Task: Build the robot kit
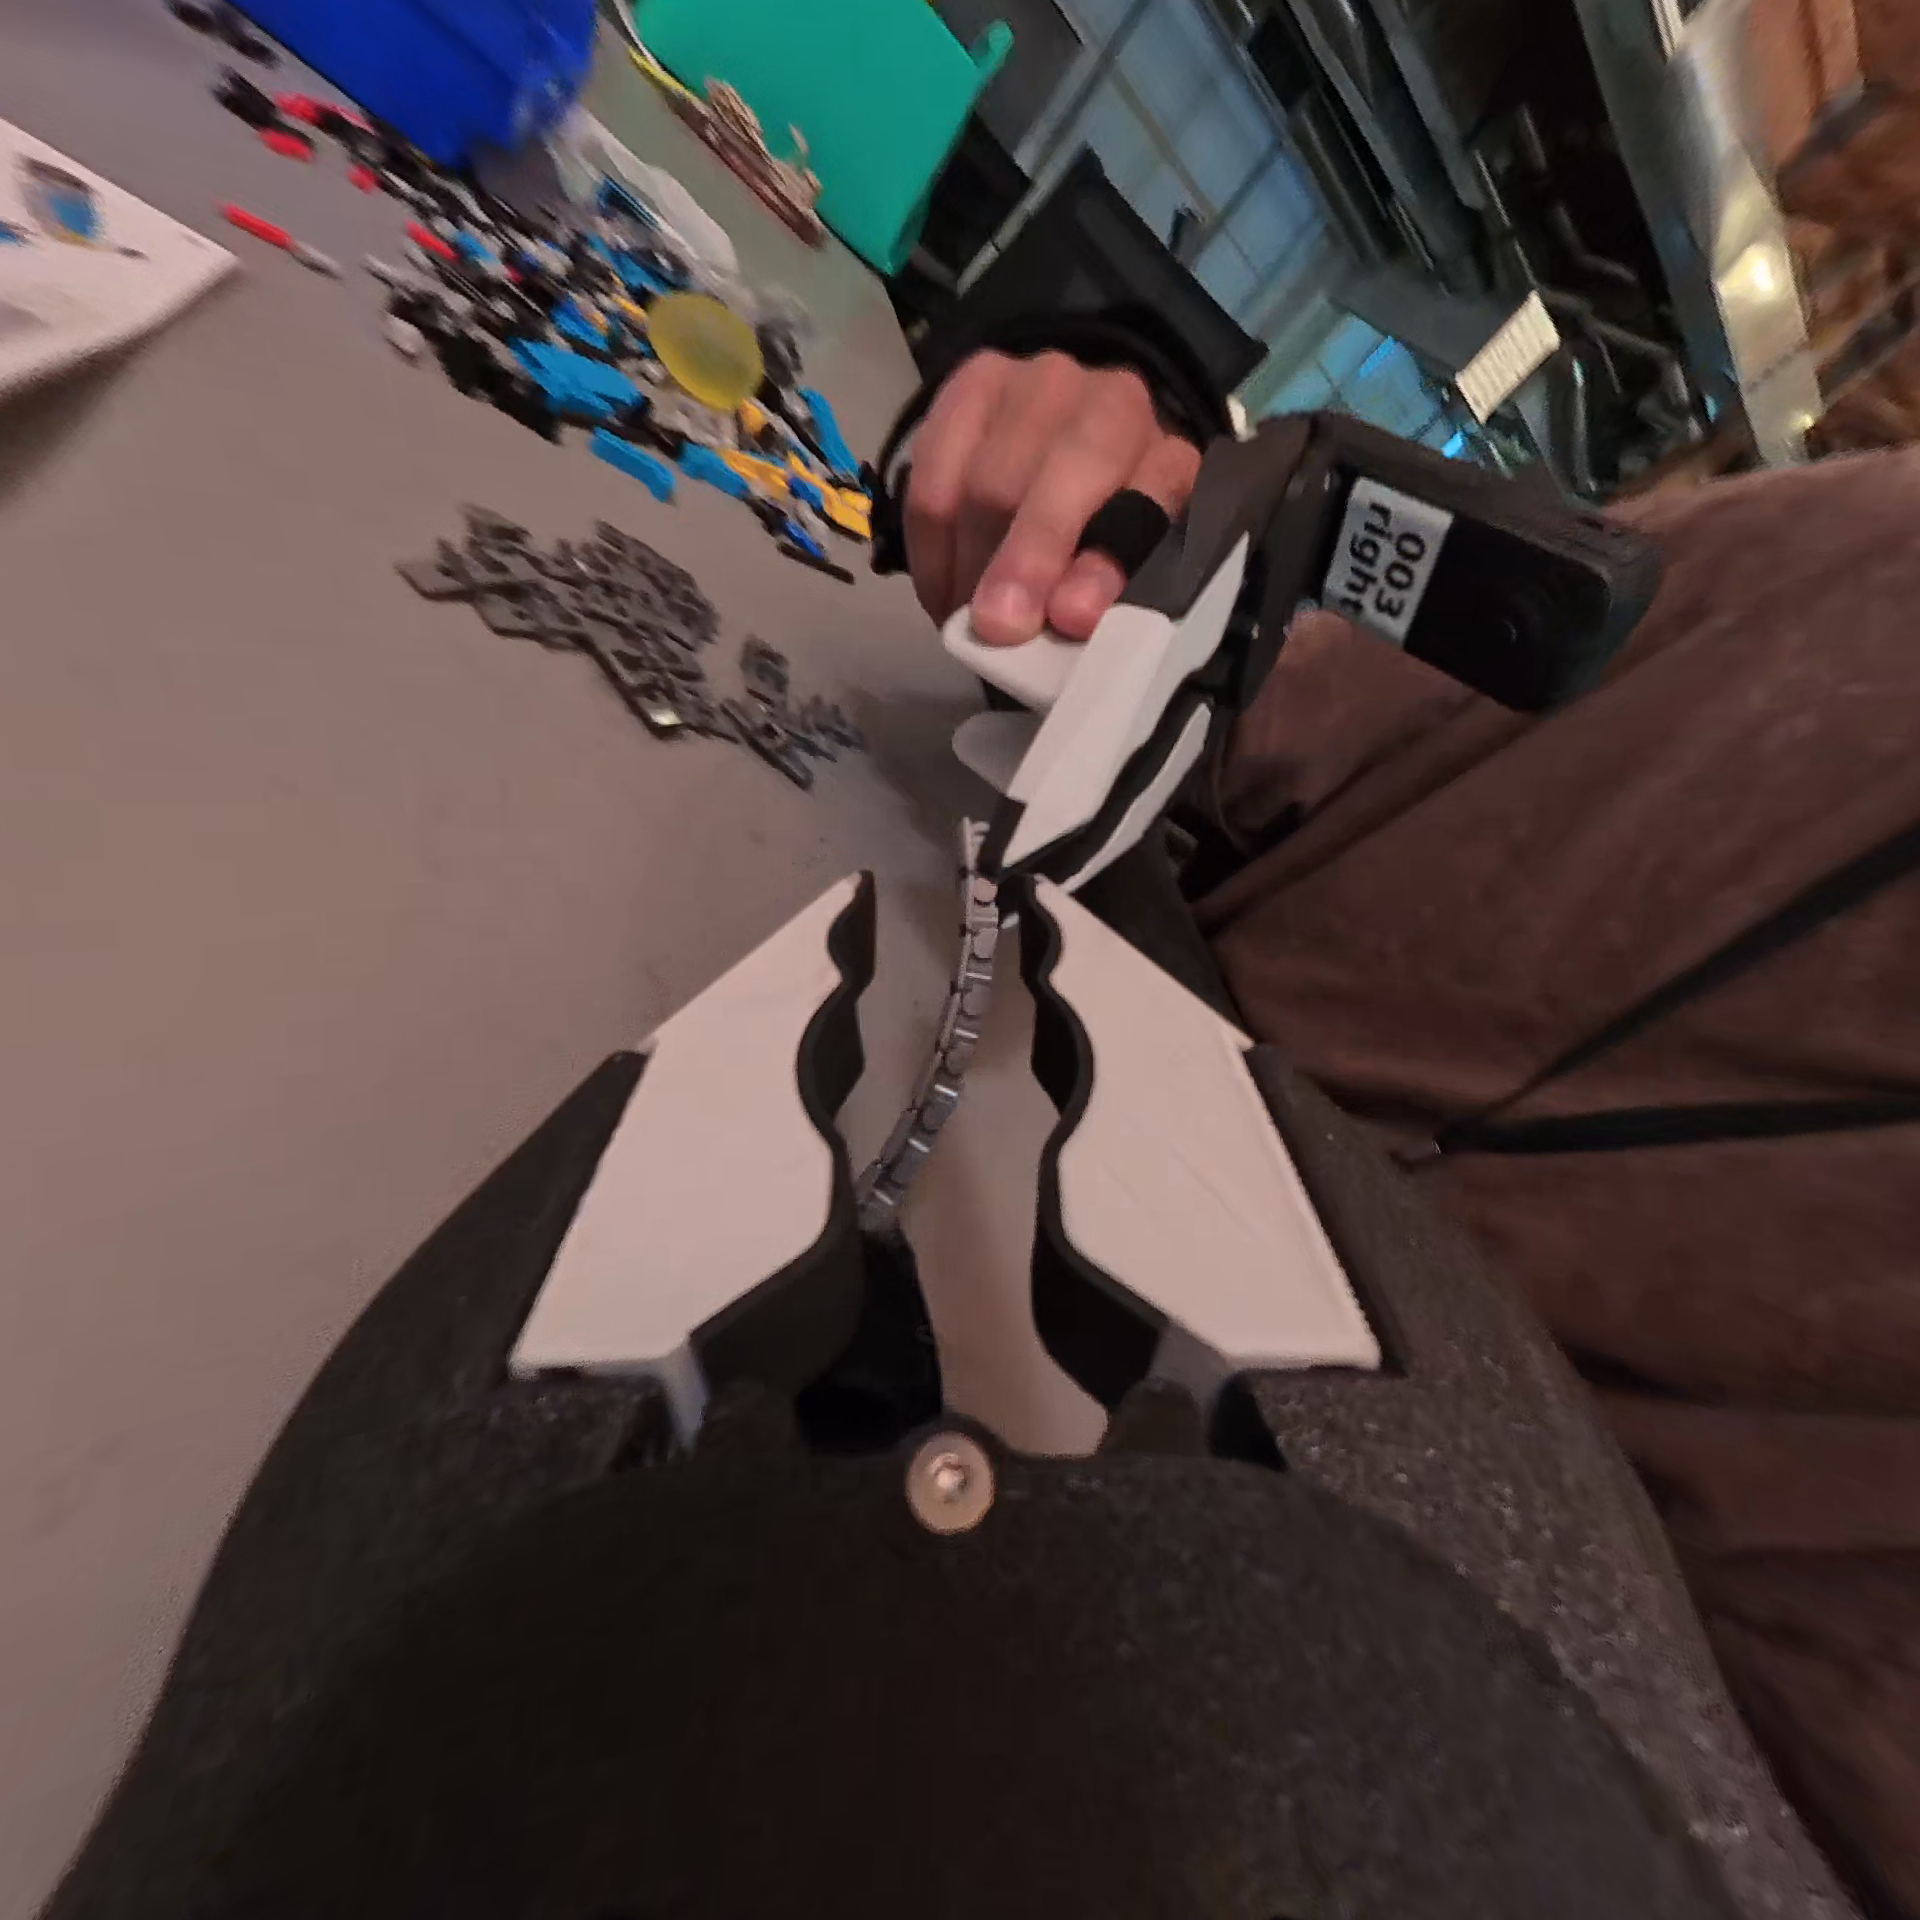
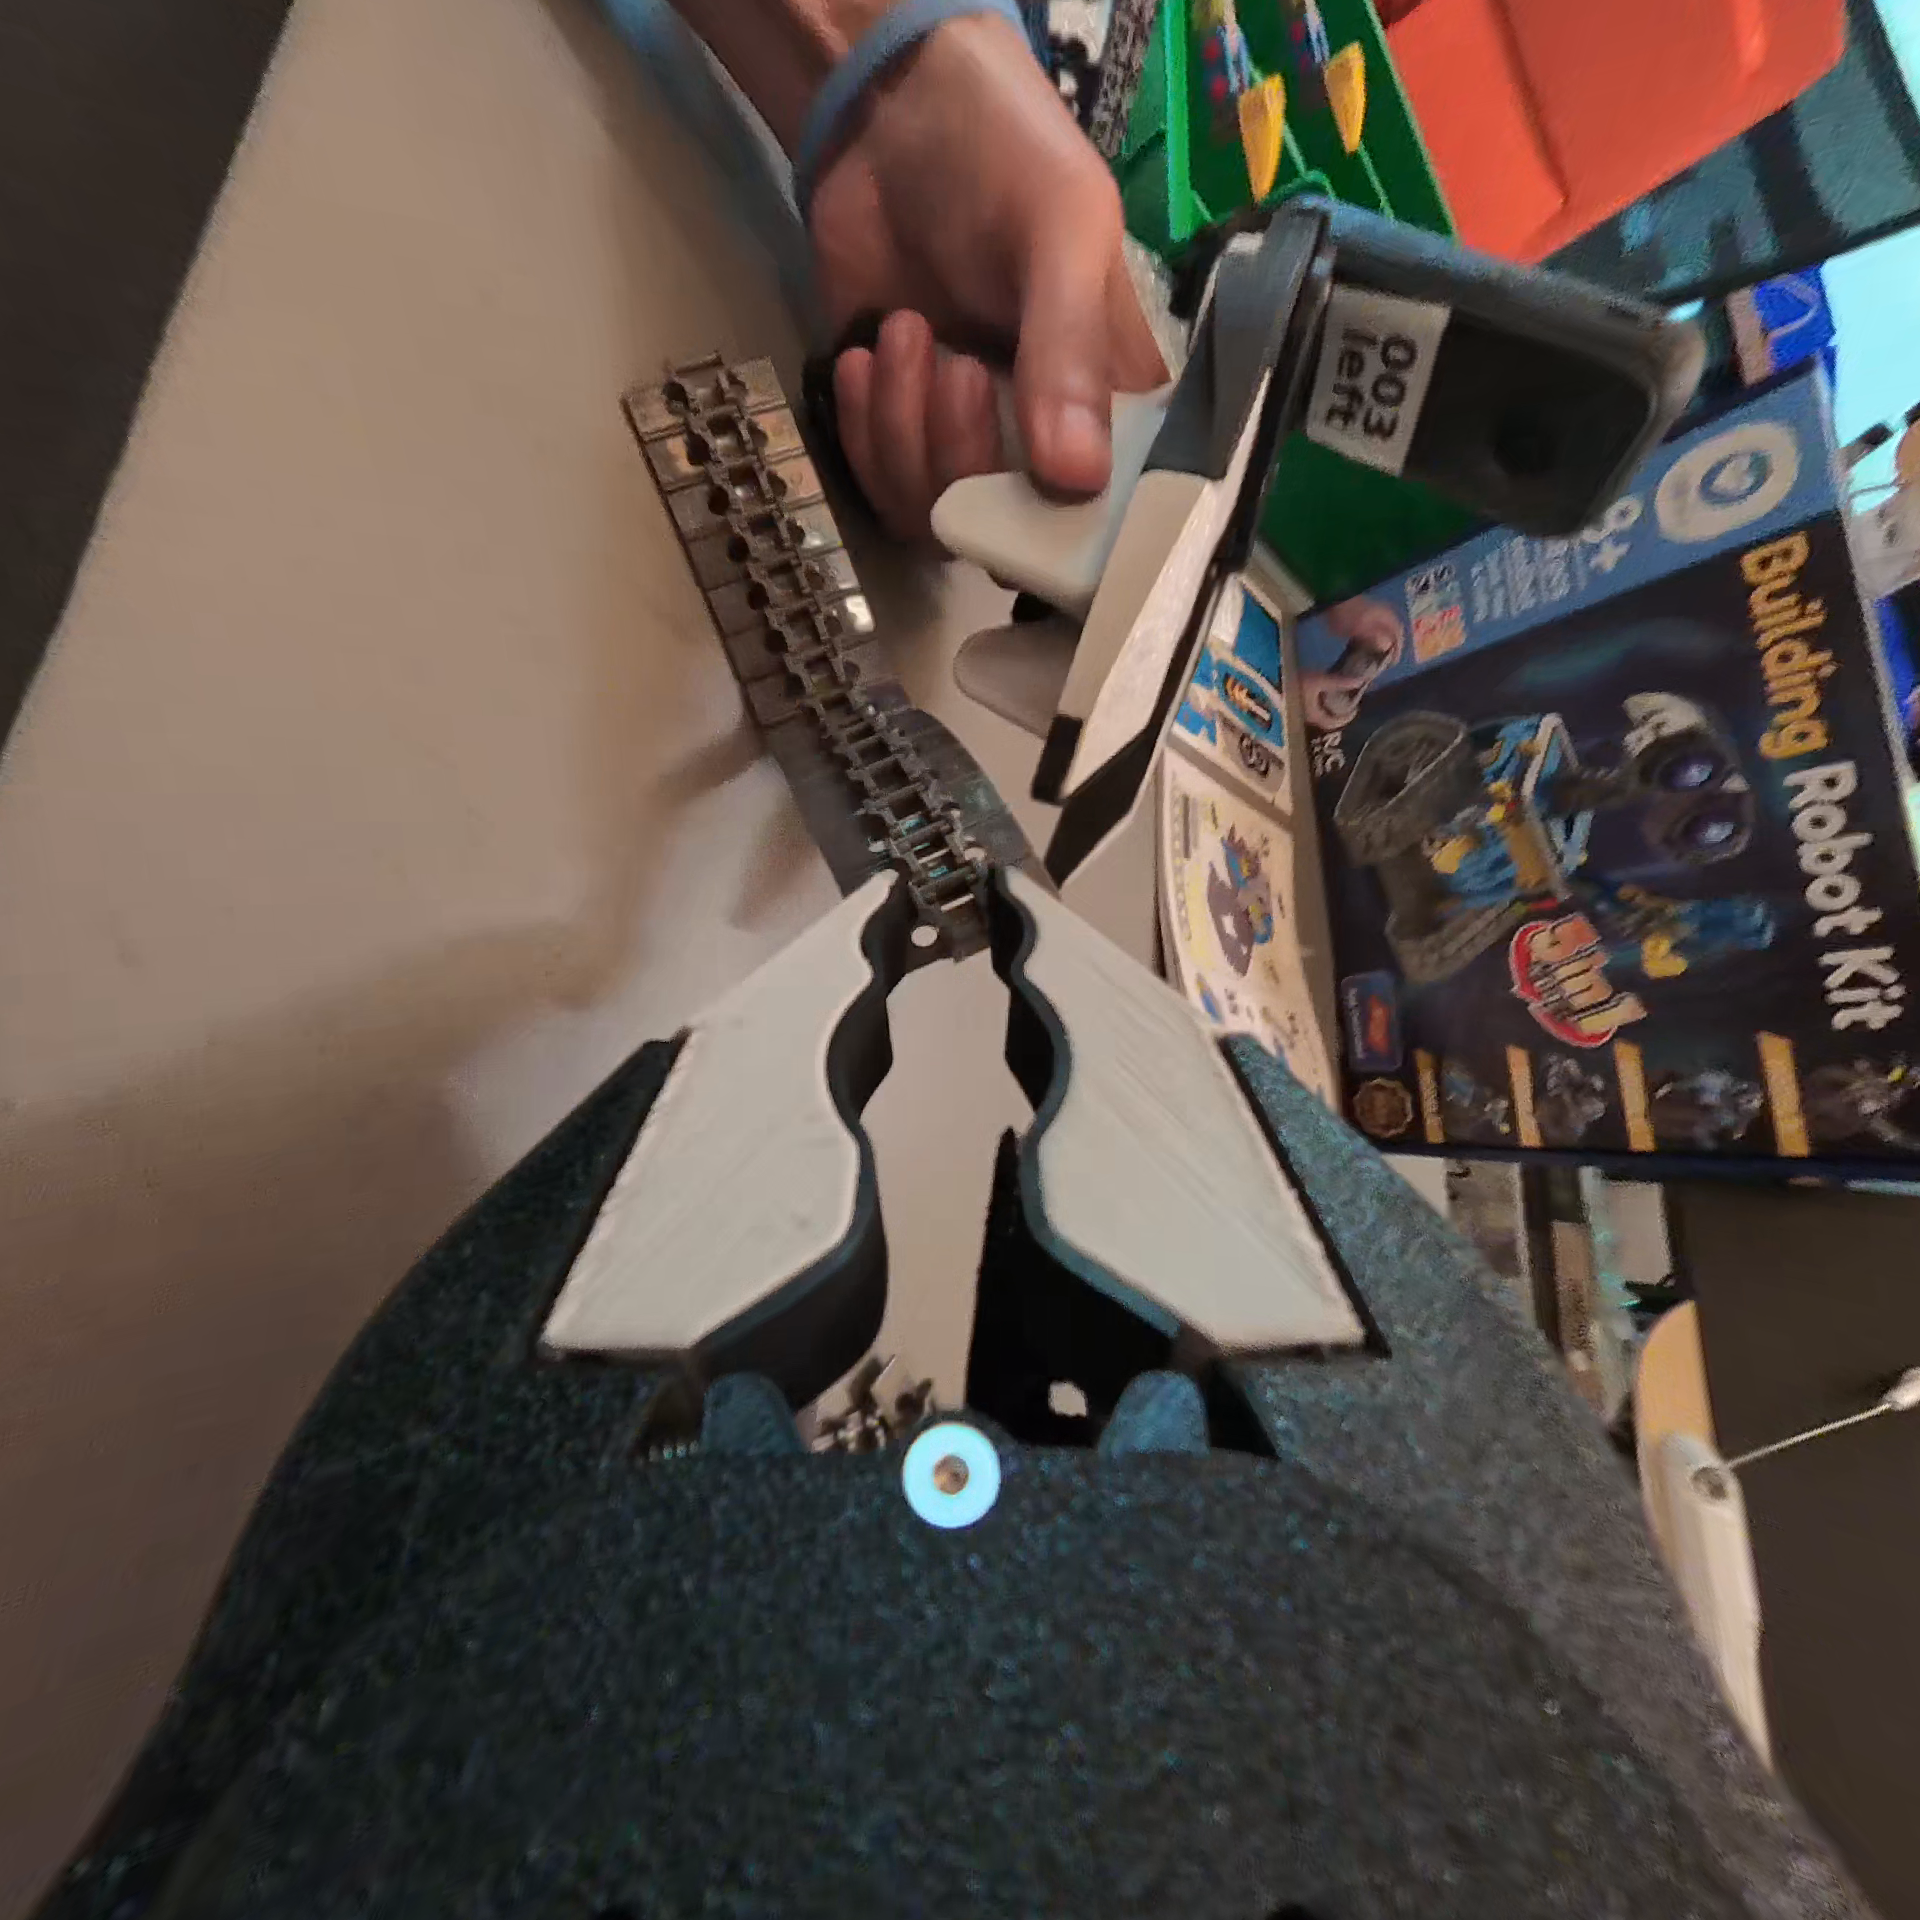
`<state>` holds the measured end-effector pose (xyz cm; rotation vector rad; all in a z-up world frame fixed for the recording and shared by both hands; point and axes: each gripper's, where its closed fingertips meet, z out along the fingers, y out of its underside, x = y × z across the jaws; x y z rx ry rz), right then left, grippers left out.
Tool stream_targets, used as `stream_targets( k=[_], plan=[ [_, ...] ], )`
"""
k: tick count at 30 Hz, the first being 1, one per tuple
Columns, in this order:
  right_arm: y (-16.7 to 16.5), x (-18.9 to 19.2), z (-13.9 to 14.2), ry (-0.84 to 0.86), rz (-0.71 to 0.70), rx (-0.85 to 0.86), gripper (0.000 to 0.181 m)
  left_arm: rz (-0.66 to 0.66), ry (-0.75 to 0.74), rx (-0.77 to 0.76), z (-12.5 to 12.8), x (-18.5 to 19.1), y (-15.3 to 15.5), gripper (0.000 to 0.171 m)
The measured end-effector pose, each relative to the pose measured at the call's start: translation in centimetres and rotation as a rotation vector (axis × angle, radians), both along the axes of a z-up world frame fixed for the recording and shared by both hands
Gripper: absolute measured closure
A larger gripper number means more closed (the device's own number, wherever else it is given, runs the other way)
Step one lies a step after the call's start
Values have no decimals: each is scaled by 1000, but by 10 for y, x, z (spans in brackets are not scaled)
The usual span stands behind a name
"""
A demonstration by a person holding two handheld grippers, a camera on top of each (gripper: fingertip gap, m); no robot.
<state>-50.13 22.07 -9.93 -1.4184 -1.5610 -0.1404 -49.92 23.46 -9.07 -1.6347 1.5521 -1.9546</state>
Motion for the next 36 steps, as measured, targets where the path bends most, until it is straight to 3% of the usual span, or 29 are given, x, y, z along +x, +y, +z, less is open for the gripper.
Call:
stream_targets(
  k=[3, 6, 11, 14, 17, 20, 26, 32, 36],
  plan=[
    [-1, -4, -2, -25, 22, 49, 166, -99, 32, 18, -6, -5, -19, 156],
    [-5, -7, -5, -16, 48, 34, 166, -103, 54, 90, -14, -5, -23, 164],
    [9, 20, 14, 240, -86, -95, 161, 4, 69, 102, -16, 2, -5, 164],
    [32, 68, 22, 405, -229, -315, 153, 88, 47, 99, -12, 6, 10, 164],
    [49, 124, -17, 420, -427, -623, 151, 145, 19, 80, -7, 8, 19, 164],
    [40, 142, -45, 432, -466, -860, 151, 163, 33, 84, -9, 9, 22, 164],
    [57, 168, -56, 369, -592, -737, 159, 158, 54, 127, -14, 13, 16, 164],
    [65, 167, -62, 586, -628, -960, 158, 139, 52, 111, -13, 13, 13, 164],
    [69, 166, -63, 581, -641, -944, 152, 135, 52, 106, -13, 12, 12, 164]
  ],
)
